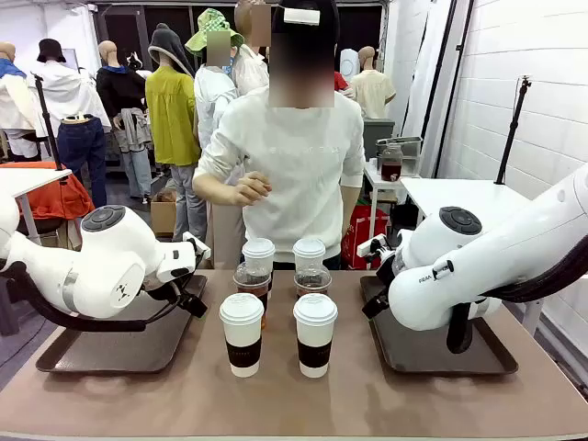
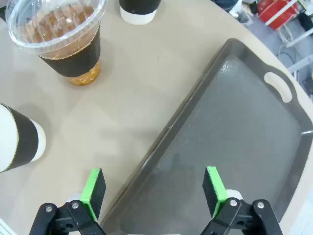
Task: Distribute the coffee onto the tray.
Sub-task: Pick up one iced Americano and place it on the right Handle tray.
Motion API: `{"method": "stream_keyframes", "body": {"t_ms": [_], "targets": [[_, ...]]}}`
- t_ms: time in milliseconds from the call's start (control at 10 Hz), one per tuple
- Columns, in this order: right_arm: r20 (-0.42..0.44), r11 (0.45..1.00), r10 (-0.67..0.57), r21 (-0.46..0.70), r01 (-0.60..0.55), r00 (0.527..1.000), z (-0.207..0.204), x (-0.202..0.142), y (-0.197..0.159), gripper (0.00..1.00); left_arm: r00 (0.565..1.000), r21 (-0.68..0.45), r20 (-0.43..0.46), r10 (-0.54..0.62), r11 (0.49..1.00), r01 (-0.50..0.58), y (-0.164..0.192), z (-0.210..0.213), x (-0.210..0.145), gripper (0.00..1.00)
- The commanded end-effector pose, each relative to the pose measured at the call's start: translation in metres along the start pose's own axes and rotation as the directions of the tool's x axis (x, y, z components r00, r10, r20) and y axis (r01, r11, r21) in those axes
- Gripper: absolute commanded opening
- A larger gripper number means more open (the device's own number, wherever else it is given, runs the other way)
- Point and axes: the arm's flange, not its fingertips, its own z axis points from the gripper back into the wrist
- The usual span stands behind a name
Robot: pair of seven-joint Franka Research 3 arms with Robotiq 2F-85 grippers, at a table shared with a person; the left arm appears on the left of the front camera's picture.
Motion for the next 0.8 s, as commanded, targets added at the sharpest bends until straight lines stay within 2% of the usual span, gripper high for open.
{"method": "stream_keyframes", "body": {"t_ms": [0, 700], "targets": [[0.0, 1.0, 0.0, 0.0, 0.0, 1.0, 0.0, 0.0, 0.0, 1.0, 1.0, 0.0, 0.0, 0.0, 1.0, 0.0, 0.0, 0.0, 0.0, 1.0], [0.0, 1.0, 0.0, 0.0, 0.0, 1.0, 0.0, 0.0, 0.0, 1.0, 1.0, 0.0, 0.0, 0.0, 1.0, 0.0, 0.0, 0.0, 0.0, 1.0]]}}
